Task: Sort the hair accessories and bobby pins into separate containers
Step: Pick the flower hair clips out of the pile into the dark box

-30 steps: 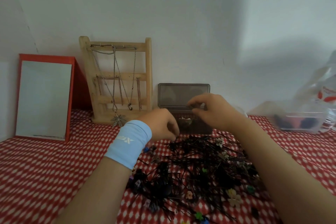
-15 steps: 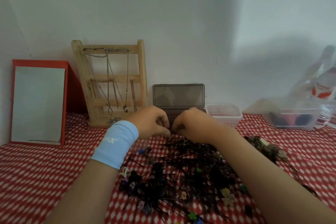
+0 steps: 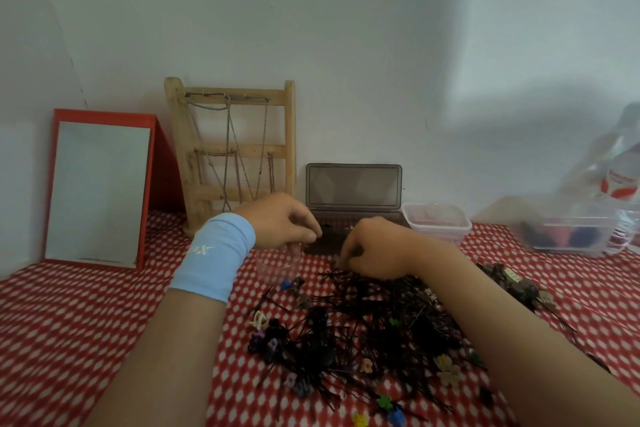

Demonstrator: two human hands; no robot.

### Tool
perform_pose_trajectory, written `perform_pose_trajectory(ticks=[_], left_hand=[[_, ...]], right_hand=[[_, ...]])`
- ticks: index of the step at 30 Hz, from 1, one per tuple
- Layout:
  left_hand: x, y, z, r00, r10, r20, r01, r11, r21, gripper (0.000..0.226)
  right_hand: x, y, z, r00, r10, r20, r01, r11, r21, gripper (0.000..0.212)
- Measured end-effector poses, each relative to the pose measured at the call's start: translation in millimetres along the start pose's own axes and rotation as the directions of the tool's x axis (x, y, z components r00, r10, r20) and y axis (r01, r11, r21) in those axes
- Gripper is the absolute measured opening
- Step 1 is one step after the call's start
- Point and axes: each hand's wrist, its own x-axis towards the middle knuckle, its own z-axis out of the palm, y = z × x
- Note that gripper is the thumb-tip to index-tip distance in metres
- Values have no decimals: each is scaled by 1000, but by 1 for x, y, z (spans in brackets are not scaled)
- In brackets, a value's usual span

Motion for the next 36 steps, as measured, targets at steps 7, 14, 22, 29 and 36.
perform_pose_trajectory(ticks=[7,14,22,29,36], left_hand=[[-1,0,7,998,6,-58,-3,999,38,22],[5,-4,14,967,-31,-255,-2,992,-128,12],[33,15,13,890,0,-457,-25,998,-49,18],[29,8,8,913,18,-407,-30,999,-22,29],[-28,-14,4,991,8,-133,0,998,59,9]], right_hand=[[25,-21,17,1000,-19,24,27,911,-412,50],[15,-10,8,994,-65,-83,36,951,-307,29],[12,4,-28,876,72,-477,-5,990,142,22],[11,-11,-24,887,56,-458,12,989,144,36],[7,-49,-2,979,-203,-32,205,974,95,29]])
